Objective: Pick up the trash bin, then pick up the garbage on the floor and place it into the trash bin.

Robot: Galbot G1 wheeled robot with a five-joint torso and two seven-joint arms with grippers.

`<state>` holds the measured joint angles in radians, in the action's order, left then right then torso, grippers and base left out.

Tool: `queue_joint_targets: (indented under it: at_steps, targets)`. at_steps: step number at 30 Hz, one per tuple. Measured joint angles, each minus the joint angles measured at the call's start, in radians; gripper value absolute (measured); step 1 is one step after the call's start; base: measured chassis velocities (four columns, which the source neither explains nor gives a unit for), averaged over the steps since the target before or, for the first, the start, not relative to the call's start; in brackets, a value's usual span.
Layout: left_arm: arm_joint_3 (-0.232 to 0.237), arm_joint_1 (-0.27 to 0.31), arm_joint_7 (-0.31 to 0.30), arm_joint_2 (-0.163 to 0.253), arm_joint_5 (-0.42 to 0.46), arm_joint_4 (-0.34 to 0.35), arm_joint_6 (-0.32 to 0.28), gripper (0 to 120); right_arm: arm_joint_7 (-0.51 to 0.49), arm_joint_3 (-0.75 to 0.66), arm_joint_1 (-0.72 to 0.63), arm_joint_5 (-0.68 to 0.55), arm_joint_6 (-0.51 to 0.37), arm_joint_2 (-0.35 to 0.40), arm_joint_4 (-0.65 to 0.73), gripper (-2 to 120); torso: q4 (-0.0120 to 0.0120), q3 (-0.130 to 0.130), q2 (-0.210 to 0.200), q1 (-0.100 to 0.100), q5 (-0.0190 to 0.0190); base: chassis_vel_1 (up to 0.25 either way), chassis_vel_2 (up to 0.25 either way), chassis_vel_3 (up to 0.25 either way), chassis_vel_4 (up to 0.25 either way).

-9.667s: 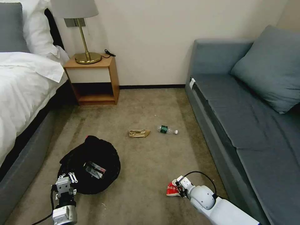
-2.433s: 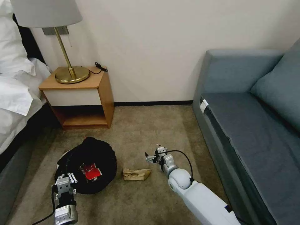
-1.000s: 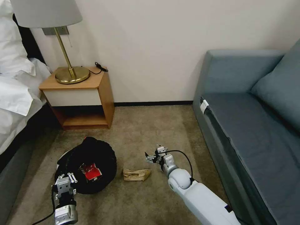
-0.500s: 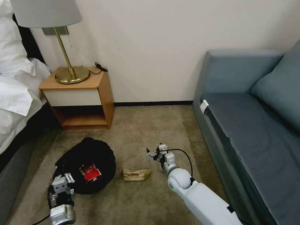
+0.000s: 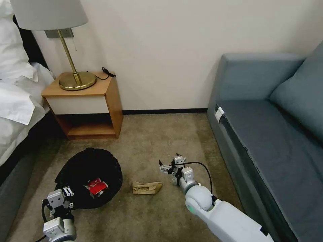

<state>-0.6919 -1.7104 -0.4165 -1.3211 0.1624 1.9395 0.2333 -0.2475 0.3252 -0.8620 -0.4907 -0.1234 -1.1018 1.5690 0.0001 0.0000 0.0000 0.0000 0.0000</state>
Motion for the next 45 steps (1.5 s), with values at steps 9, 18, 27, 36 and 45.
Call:
queue_joint_targets:
  at_steps: [9,18,27,36,45]
  targets:
    - [-0.030,-0.011,0.012,0.023,-0.019,0.001,0.011,4,0.098,0.042,0.055,0.033,-0.026,-0.016,-0.074,100,0.0000,0.000,0.000,0.000,-0.0001,0.000,0.000,0.000,0.000]
    - [-0.042,-0.012,0.023,0.046,-0.046,-0.002,0.012,4,0.170,0.217,0.215,0.030,-0.136,-0.041,-0.146,100,-0.0001,0.000,0.000,0.000,-0.0002,0.000,0.000,0.000,0.000]
    - [-0.040,-0.014,0.039,0.055,-0.121,-0.042,0.041,4,0.214,0.386,0.391,0.050,-0.190,-0.126,-0.324,100,0.0001,0.000,0.000,0.000,-0.0001,0.000,0.000,0.000,0.000]
    - [-0.029,-0.009,0.041,0.052,-0.138,-0.045,0.042,4,0.245,0.462,0.420,0.088,-0.246,-0.146,-0.390,100,-0.0003,0.000,0.000,0.000,-0.0001,0.000,0.000,0.000,0.000]
    - [-0.026,-0.006,0.041,0.051,-0.142,-0.033,0.039,4,0.288,0.499,0.415,0.121,-0.278,-0.173,-0.423,100,-0.0001,0.000,0.000,0.000,-0.0001,0.000,0.000,0.000,0.000]
